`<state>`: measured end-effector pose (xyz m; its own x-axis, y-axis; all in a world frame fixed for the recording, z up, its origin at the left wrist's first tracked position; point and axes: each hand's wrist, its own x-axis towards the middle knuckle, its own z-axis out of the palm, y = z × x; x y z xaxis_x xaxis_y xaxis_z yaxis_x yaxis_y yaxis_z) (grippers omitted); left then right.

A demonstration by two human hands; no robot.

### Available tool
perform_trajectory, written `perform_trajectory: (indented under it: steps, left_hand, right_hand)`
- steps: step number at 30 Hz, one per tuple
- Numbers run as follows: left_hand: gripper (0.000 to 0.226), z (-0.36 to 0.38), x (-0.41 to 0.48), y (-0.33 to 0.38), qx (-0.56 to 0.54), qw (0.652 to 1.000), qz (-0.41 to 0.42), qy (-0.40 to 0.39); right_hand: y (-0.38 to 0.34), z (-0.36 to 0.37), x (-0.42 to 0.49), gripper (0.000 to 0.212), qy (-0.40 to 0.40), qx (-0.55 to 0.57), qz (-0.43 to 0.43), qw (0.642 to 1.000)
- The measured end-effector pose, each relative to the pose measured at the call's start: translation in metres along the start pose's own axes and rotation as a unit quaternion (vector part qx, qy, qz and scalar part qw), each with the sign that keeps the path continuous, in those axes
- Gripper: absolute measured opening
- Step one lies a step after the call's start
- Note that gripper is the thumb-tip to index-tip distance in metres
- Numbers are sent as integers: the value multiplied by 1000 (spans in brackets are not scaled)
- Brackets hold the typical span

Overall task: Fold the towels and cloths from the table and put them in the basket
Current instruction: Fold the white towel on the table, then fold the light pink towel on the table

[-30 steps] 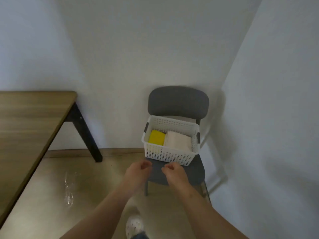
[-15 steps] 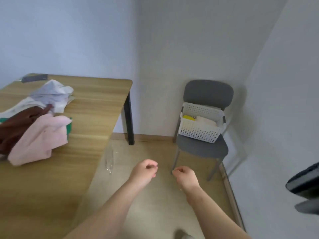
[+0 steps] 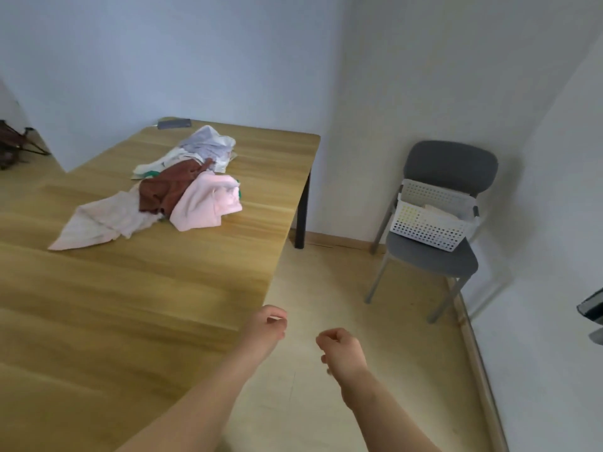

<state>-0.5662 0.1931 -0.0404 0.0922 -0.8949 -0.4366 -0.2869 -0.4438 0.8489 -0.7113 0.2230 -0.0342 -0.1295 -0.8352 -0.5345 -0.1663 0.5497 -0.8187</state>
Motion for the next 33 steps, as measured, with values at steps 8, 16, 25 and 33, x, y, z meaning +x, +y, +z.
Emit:
perform_trajectory:
  steps: [8, 16, 25, 33]
  left_hand:
    - [14, -59, -32, -36, 4, 1000, -18, 15]
    - [16, -179, 26, -57, 33, 999, 8, 14]
    - [19, -346, 158, -77, 214, 974, 69, 14]
    - [68, -416, 269, -64, 455, 877, 152, 41]
  right_hand:
    - [15, 52, -42, 7, -3, -28, 17, 999]
    - [-36, 177, -6, 10, 3, -88, -25, 996]
    - [-89, 343, 68, 15, 55, -89, 26, 994]
    - [-102, 392, 109, 14, 95, -154, 67, 981]
